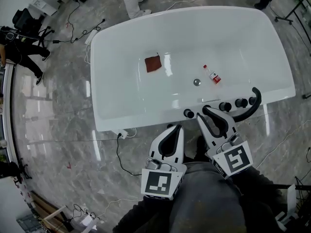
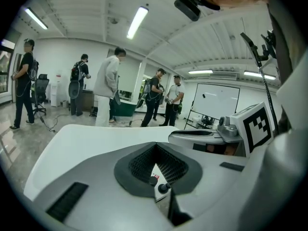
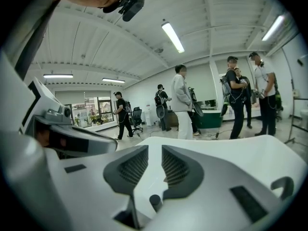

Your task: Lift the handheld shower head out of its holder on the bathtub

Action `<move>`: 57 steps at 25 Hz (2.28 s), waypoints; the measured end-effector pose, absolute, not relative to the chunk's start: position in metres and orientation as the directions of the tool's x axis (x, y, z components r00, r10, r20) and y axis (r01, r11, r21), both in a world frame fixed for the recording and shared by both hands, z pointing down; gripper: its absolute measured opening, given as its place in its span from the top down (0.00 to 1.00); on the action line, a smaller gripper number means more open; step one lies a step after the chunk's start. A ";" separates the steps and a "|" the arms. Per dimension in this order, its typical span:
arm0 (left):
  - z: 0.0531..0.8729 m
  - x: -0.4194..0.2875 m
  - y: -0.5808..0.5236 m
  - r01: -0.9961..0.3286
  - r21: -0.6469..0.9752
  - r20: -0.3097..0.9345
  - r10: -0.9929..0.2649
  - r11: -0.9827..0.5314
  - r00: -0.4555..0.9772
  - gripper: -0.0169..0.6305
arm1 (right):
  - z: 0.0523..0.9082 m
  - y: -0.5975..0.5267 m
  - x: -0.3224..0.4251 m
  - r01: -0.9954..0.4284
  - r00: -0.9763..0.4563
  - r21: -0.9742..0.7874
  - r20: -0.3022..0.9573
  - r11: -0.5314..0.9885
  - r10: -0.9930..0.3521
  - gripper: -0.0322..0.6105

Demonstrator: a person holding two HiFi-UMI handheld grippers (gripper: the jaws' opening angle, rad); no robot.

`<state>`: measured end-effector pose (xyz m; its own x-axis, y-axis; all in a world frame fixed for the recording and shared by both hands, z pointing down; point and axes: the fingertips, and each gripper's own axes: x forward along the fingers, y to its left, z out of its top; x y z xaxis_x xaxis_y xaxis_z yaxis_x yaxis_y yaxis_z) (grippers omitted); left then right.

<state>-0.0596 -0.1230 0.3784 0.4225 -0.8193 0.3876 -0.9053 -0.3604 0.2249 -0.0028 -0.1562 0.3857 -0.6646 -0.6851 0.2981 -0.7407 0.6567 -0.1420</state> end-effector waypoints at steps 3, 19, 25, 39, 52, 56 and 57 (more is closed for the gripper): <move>0.382 -0.070 -0.128 -0.891 0.242 0.379 -0.808 -0.383 0.450 0.97 | 0.393 -0.160 -0.018 -0.746 -0.654 -0.126 0.324 0.654 -0.684 0.78; 0.427 -0.104 -0.120 -0.917 0.189 0.340 -0.853 -0.350 0.396 0.97 | 0.426 -0.159 -0.050 -0.744 -0.651 0.003 0.222 0.668 -0.726 0.74; 0.454 -0.110 -0.116 -0.932 0.170 0.334 -0.871 -0.319 0.359 0.97 | 0.454 -0.161 -0.051 -0.735 -0.656 0.027 0.220 0.677 -0.722 0.74; 0.536 -0.106 -0.130 -0.931 0.174 0.371 -0.854 -0.321 0.364 0.97 | 0.556 -0.174 -0.046 -0.740 -0.648 -0.009 0.277 0.672 -0.710 0.73; 0.534 -0.105 -0.131 -0.930 0.169 0.394 -0.842 -0.326 0.367 0.97 | 0.567 -0.173 -0.047 -0.739 -0.643 -0.023 0.323 0.673 -0.695 0.79; 0.529 -0.107 -0.133 -0.932 0.170 0.393 -0.845 -0.320 0.362 0.97 | 0.565 -0.175 -0.048 -0.738 -0.643 -0.020 0.324 0.674 -0.694 0.79; 0.527 -0.108 -0.133 -0.932 0.169 0.392 -0.845 -0.321 0.362 0.97 | 0.560 -0.175 -0.048 -0.738 -0.645 -0.015 0.311 0.675 -0.698 0.79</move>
